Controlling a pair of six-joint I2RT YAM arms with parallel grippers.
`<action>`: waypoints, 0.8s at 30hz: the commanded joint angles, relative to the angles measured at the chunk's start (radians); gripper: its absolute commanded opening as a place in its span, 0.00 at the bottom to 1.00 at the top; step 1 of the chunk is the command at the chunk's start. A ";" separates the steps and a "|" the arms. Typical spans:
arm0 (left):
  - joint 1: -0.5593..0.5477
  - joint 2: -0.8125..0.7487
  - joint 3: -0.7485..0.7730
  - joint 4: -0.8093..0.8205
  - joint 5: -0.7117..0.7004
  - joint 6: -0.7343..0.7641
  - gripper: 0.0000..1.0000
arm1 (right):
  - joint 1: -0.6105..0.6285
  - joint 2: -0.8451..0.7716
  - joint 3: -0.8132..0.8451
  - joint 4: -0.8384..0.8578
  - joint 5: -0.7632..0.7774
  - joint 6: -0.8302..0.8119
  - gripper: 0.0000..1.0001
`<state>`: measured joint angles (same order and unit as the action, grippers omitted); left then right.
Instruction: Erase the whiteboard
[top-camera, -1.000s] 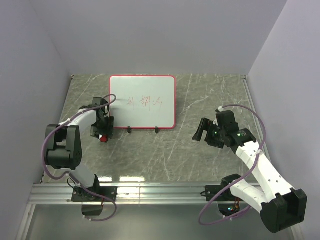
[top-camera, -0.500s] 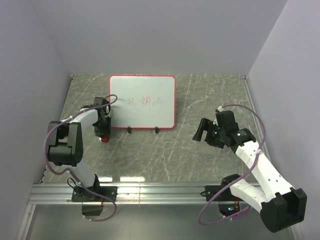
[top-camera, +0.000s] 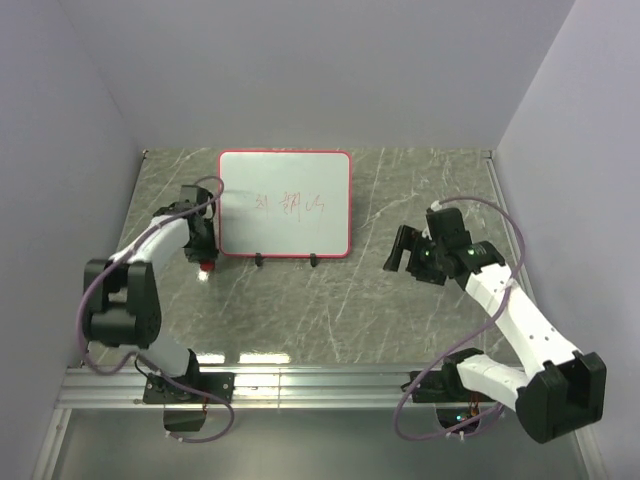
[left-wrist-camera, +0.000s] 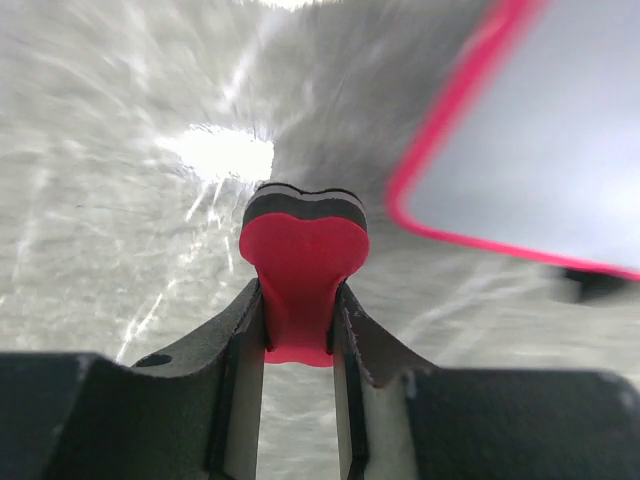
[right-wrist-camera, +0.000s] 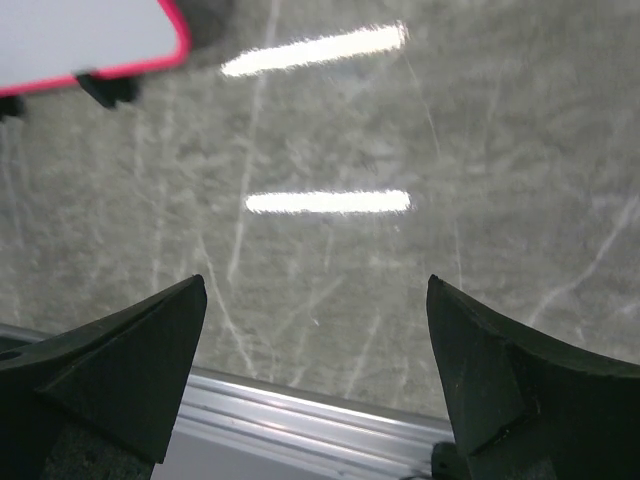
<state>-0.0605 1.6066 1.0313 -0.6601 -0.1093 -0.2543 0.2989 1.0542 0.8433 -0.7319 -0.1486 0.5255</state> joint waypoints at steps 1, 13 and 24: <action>-0.002 -0.221 0.018 0.105 0.008 -0.143 0.00 | 0.005 0.074 0.138 0.069 0.000 -0.030 0.97; -0.358 -0.064 0.354 0.171 -0.029 -0.256 0.00 | -0.017 0.585 0.716 0.088 -0.143 -0.022 0.93; -0.551 0.246 0.604 0.234 -0.121 -0.257 0.00 | -0.032 0.898 1.071 0.141 -0.226 0.001 0.91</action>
<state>-0.5640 1.8141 1.5467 -0.4767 -0.1848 -0.4965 0.2707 1.9377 1.8397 -0.6266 -0.3359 0.5312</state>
